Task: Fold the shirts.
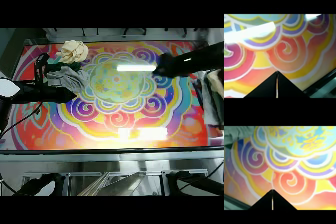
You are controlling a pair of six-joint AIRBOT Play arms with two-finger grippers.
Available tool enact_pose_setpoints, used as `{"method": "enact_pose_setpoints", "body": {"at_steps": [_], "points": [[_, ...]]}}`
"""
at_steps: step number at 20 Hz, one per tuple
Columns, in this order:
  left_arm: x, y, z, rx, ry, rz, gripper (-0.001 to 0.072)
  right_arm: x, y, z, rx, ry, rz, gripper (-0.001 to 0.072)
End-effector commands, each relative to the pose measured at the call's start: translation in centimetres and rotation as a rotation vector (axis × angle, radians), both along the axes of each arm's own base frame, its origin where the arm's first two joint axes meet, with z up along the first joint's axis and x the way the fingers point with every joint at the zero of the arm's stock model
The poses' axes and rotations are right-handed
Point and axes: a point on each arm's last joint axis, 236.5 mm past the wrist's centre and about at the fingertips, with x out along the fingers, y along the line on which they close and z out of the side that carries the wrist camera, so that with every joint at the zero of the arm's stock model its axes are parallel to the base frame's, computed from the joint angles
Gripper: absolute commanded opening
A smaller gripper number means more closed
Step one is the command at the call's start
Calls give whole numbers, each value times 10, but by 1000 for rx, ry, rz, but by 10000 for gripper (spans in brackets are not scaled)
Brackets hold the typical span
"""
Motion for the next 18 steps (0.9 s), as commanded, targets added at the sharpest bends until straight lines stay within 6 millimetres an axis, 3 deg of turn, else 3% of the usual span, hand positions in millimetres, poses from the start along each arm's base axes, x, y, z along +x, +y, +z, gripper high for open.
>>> {"method": "enact_pose_setpoints", "body": {"at_steps": [1, 3, 6, 18], "points": [[-10, -2, -4, 7, 33, -30, 17, -23, 103, -67, -28, 57, 185, 26], [-10, -2, -4, 7, 34, -31, 17, -24, 127, -93, -38, 86, 216, 26], [-10, -2, -4, 7, 33, -30, 17, -23, 136, -112, -50, 117, 227, 26], [-11, -3, -4, 6, 36, -32, 17, -23, 135, -113, -52, 120, 229, 27]]}}
